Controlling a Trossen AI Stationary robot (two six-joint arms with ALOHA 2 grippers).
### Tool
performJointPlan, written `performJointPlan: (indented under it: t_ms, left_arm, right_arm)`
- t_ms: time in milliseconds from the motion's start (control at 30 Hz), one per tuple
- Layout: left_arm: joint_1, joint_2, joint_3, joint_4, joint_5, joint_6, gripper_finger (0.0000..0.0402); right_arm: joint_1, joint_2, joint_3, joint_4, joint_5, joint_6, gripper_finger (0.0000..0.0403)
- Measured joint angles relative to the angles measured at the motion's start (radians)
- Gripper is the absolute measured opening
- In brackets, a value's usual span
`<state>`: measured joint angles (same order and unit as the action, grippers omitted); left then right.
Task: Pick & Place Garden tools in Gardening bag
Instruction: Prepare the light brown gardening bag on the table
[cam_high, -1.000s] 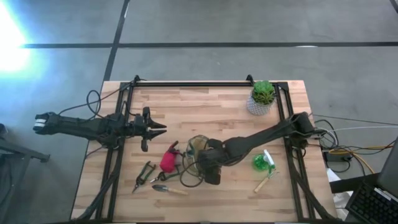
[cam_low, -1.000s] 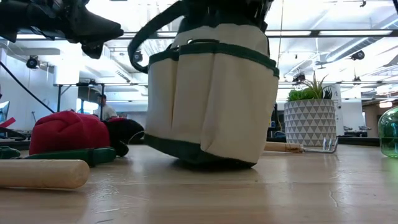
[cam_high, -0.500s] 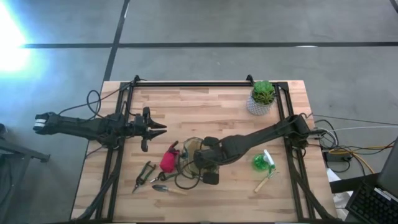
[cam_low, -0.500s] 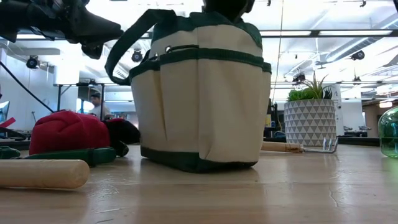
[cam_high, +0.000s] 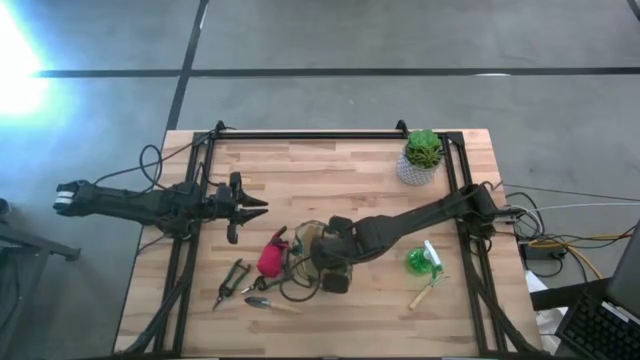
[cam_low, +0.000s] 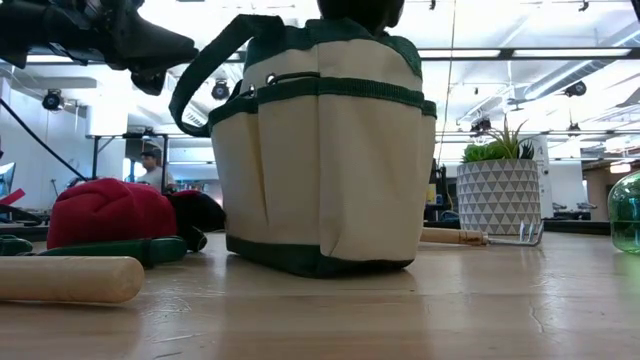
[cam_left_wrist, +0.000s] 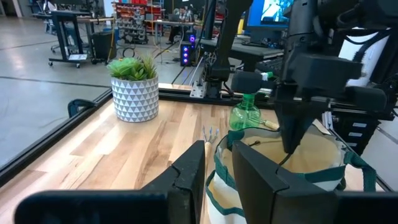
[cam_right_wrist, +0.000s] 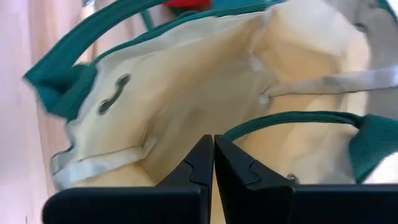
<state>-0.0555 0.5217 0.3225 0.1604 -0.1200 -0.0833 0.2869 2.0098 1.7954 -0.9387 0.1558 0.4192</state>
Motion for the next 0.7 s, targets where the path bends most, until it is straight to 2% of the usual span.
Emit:
performJointPlan:
  t_ms: [133,333,500,700]
  left_arm:
    - [0.000,0.000,0.000,0.000,0.000,0.000,0.0083]
    - [0.000,0.000,0.000,0.000,0.000,-0.004,0.0083]
    - [0.000,0.000,0.000,0.000,0.000,-0.004,0.0083]
    - [0.000,0.000,0.000,0.000,0.000,-0.004,0.0083]
  right_arm:
    - [-0.013,0.000,0.000,0.000,-0.003,0.065,0.0025]
    - [-0.023,0.000,0.000,0.000,-0.007,0.153,0.0088]
    - [-0.025,0.000,0.000,0.012,-0.017,0.164,0.0137]
    - [-0.026,0.003,-0.023,0.038,-0.030,0.167,0.0162]
